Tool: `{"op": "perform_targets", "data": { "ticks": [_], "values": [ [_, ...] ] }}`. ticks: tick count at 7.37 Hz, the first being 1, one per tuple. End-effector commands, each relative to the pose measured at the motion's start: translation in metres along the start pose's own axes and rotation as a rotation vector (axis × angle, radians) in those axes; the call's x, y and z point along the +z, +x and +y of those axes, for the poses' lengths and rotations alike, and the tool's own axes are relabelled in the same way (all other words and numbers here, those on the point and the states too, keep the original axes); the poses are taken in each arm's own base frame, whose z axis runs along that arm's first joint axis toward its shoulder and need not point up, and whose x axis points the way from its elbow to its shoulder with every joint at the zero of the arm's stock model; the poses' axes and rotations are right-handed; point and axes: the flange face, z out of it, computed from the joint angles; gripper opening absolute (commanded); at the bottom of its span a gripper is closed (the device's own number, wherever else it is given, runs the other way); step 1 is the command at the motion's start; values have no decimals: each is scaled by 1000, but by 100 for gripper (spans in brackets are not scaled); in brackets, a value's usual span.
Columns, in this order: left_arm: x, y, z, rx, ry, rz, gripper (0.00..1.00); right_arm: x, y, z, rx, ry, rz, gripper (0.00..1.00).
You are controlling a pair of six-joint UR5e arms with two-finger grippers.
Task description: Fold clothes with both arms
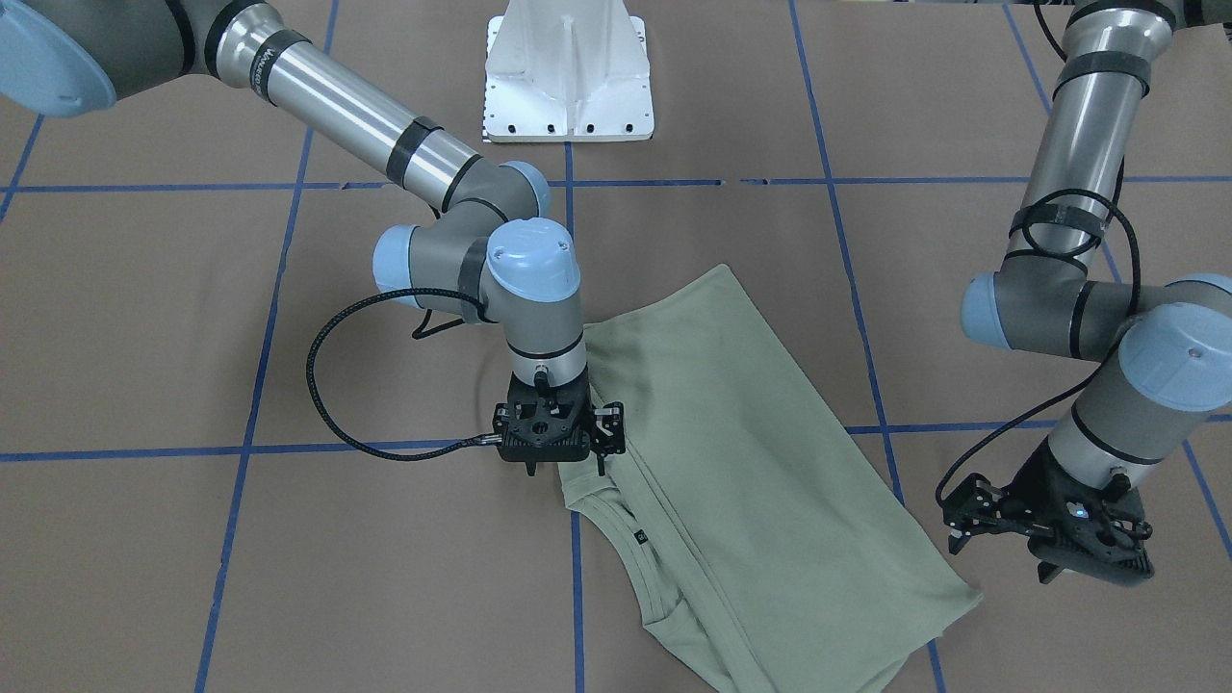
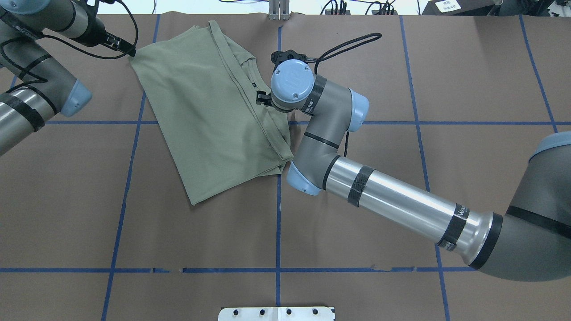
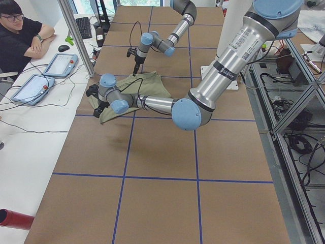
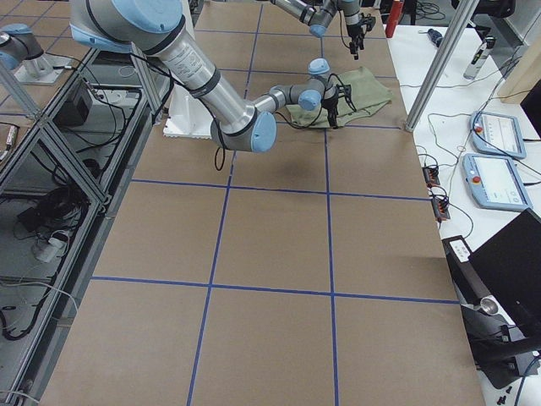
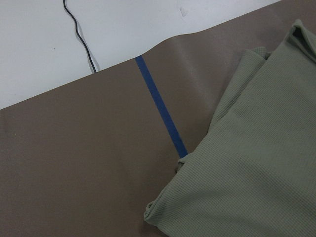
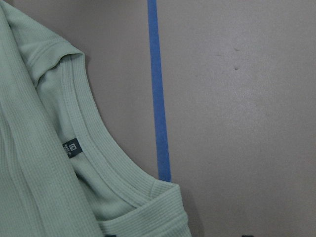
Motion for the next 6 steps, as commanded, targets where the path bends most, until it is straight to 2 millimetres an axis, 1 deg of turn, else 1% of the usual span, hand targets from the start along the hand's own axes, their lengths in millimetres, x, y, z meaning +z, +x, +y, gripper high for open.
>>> {"op": "perform_targets", "data": {
  "ticks": [1,5,6],
  "values": [
    [0,0,1,0,0,0,100,4,1,3,-2,2,9,75],
    [0,0,1,0,0,0,100,5,0,4,-3,2,11,54],
    [0,0,1,-2,0,0,100,5,0,4,-3,2,11,52]
  ]
}}
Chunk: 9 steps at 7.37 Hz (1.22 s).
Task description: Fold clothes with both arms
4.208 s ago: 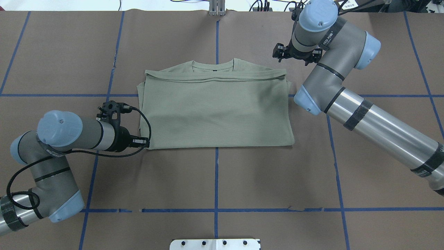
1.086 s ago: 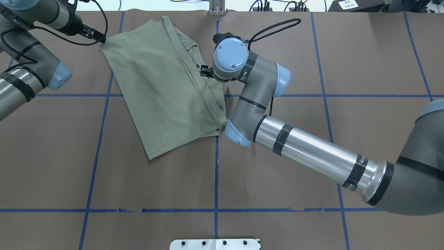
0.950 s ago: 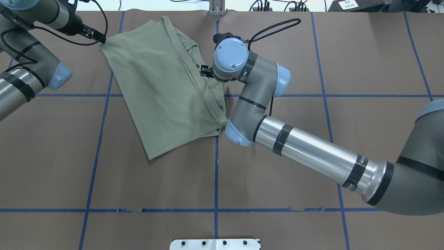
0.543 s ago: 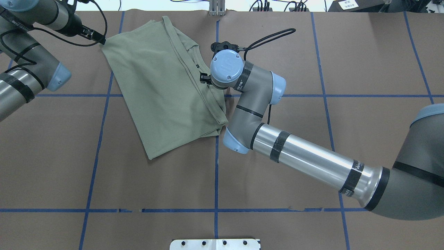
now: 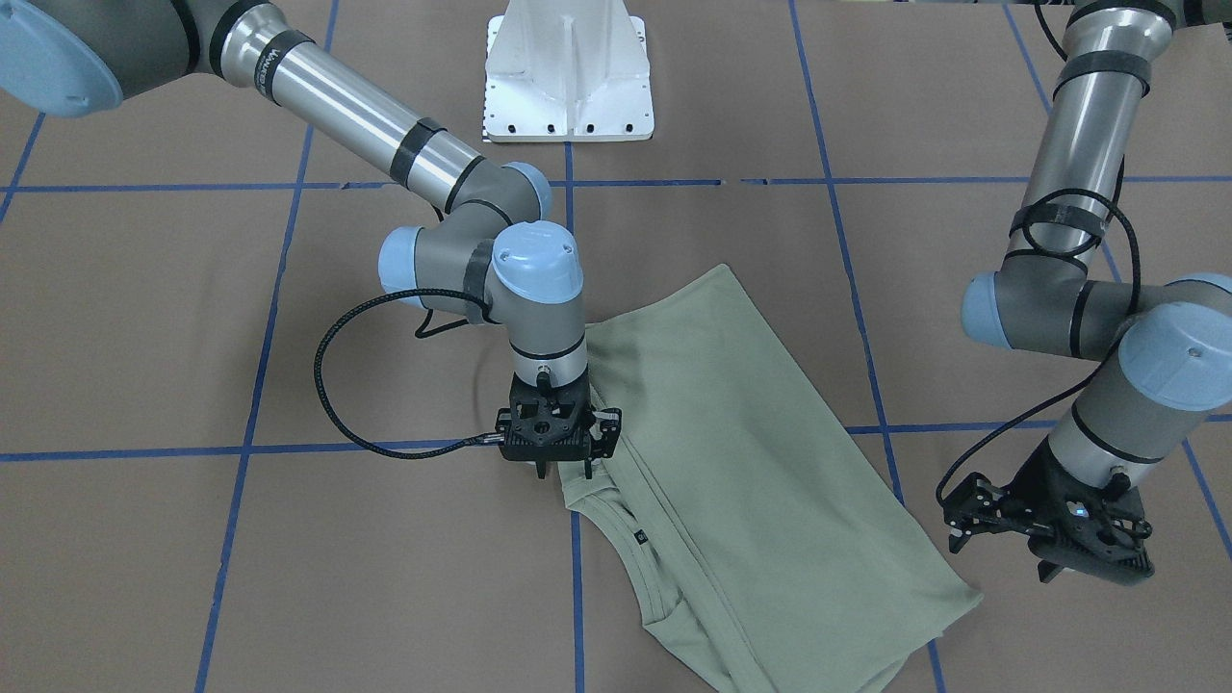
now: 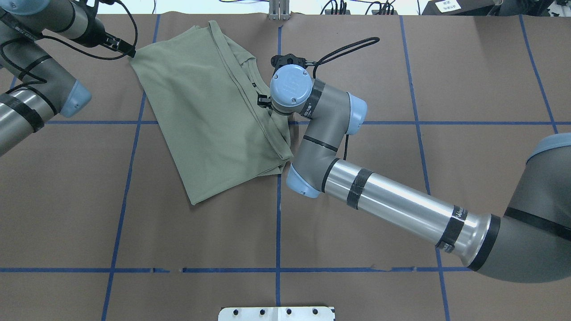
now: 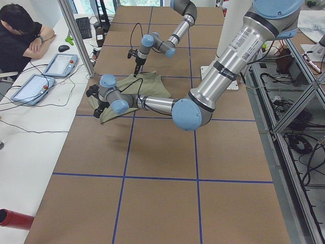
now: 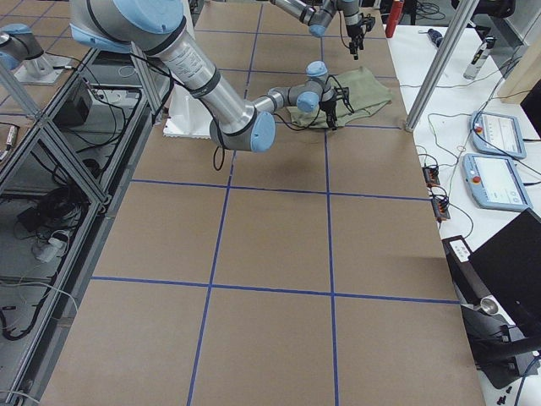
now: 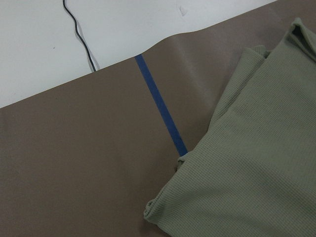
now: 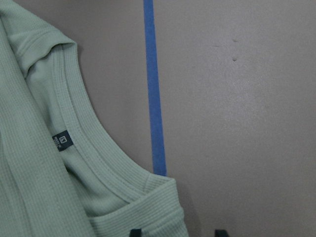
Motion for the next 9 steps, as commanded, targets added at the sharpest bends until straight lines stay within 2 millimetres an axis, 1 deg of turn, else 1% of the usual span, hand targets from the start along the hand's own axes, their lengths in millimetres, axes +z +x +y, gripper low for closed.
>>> {"op": "perform_targets", "data": {
  "ticks": [1,2,3,4,5,6,7,8,9],
  "values": [
    [0,0,0,-1,0,0,100,-2,-2,0,0,1,-3,52],
    [0,0,0,0,0,0,100,-1,-3,1,-1,0,-3,52],
    [0,-1,1,-1,-2,-1,100,-2,-4,0,0,0,-5,40],
    [0,0,0,0,-1,0,100,-1,-5,3,-2,-3,-4,35],
    [1,-1,2,-2,-3,-2,100,-2,-5,3,-2,-2,-6,35],
    [1,-1,2,-2,-3,-2,100,-2,-5,3,-2,-2,-6,30],
    [1,-1,2,-2,-3,-2,100,-1,-5,3,-2,-3,-4,9],
    [0,-1,1,-2,-2,-1,100,-2,-6,3,1,-5,-3,0],
    [0,-1,1,-2,-2,-1,100,-7,-9,2,7,-2,-12,0]
  ]
}}
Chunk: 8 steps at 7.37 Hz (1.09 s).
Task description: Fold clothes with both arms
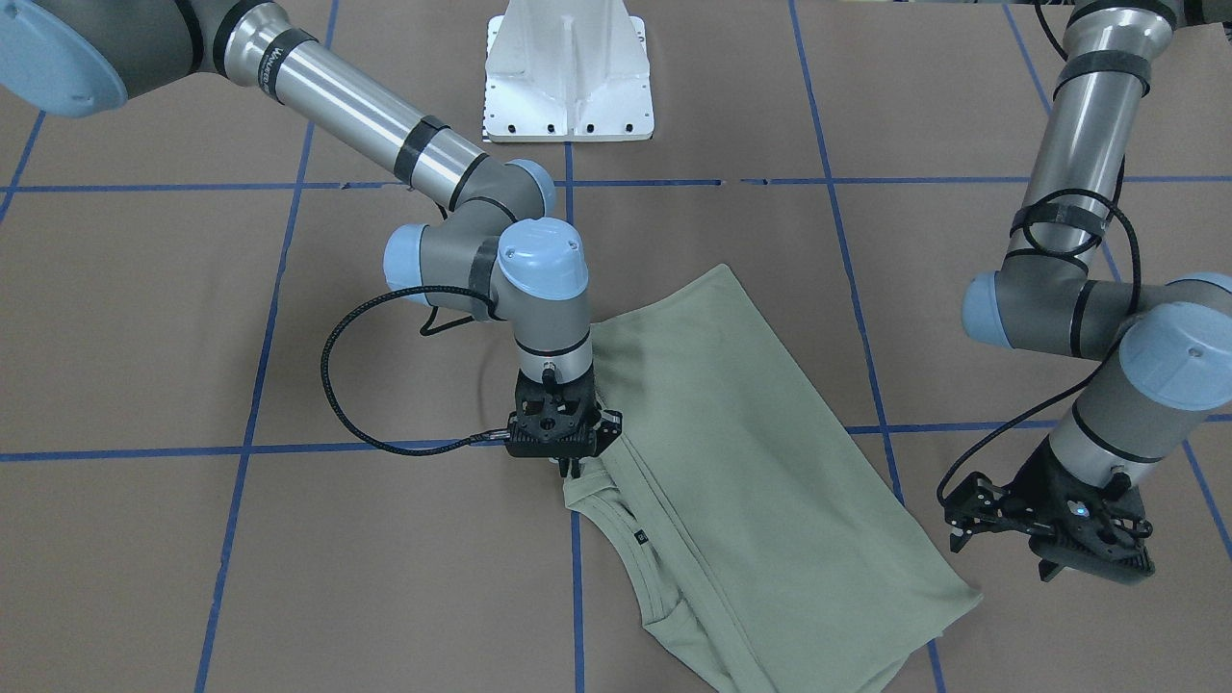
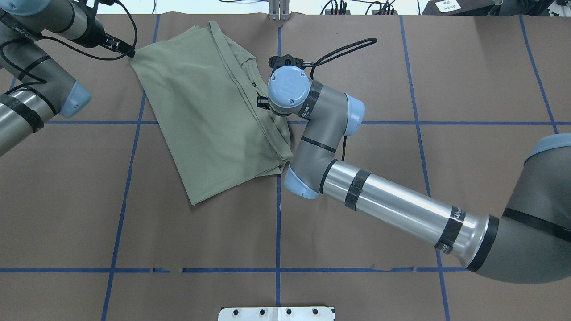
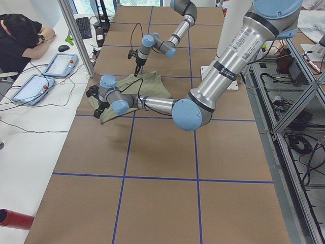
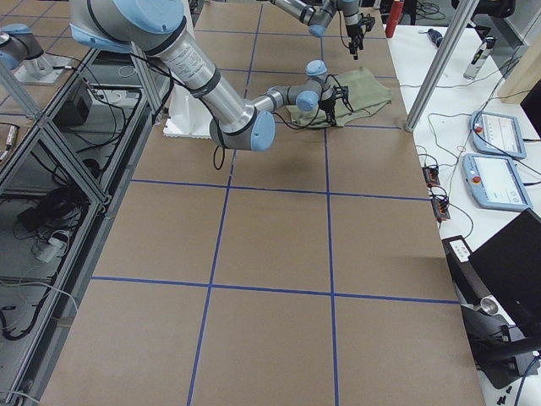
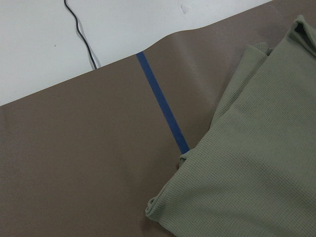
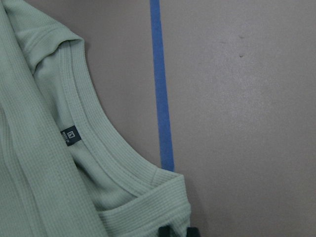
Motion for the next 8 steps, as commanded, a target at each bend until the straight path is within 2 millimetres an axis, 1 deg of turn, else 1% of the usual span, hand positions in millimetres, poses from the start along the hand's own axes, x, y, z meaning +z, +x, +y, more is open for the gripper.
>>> {"op": "perform_targets", "data": {
  "ticks": [1,2,3,4,5,6,7,8],
  "values": [
    [0,0,0,1,0,0,100,-17,-8,-1,6,-1,-23,0],
    [0,0,0,1,0,0,100,-39,-11,2,9,-17,9,0],
    [0,0,0,1,0,0,100,-62,-6,27,-5,-39,11,0],
    [-1,1,-1,2,2,1,100,-78,25,54,-10,-50,-5,0],
    [-1,1,-1,3,3,2,100,-96,64,79,-14,-56,-18,0],
    [-1,1,-1,3,3,2,100,-122,97,99,-24,-66,-16,0],
    [-1,2,-2,3,4,2,100,-147,121,115,-34,-69,0,0],
    [-2,2,-2,4,5,4,100,-161,145,133,-49,-64,23,0]
  ]
}}
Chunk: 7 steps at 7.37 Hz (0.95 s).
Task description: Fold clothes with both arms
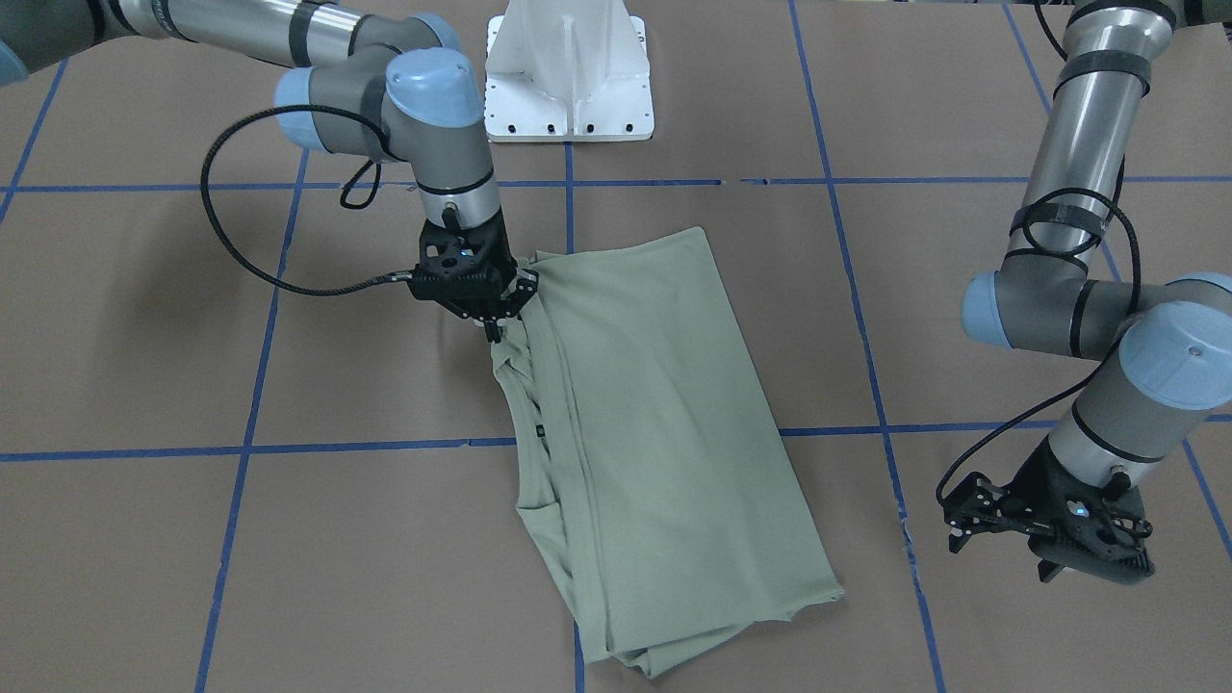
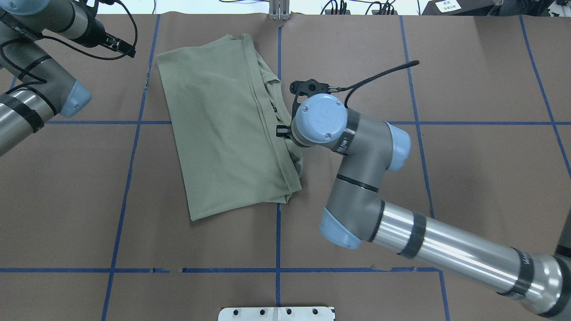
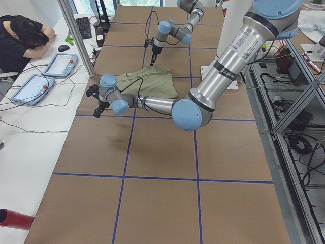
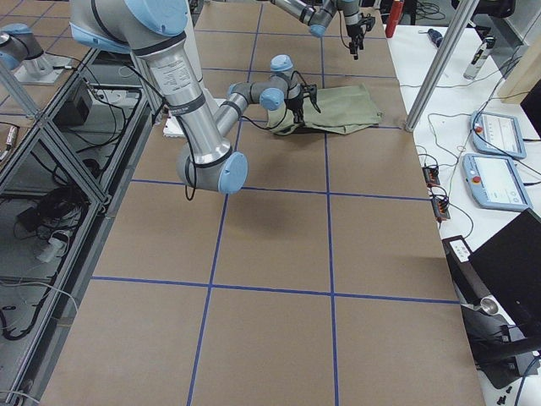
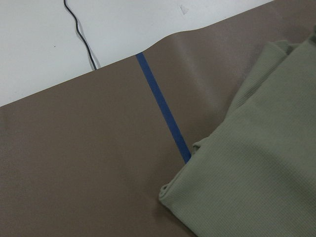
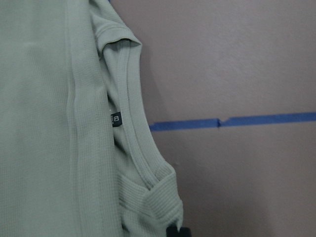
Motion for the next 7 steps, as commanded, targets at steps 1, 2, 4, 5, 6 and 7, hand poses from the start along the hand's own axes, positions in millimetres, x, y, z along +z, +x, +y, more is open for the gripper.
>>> {"op": "perform_targets", "data": {
  "ticks": [1,2,4,5,6,7],
  "values": [
    [-1,1,0,1,1,2,100,-18,44,45,-18,18,51,0],
    [-3,3,-2,2,6,4,100,-9,46,66,9,45,74,0],
    [-3,4,-1,3,1,16,100,0,42,82,23,45,87,99],
    [-5,5,-1,2,3,18,100,-4,44,66,22,52,84,100],
    [-5,6,-2,2,4,19,100,-13,48,38,-19,31,72,100],
    [-5,6,-2,2,4,20,100,-20,51,11,-44,-26,61,100]
  ]
}}
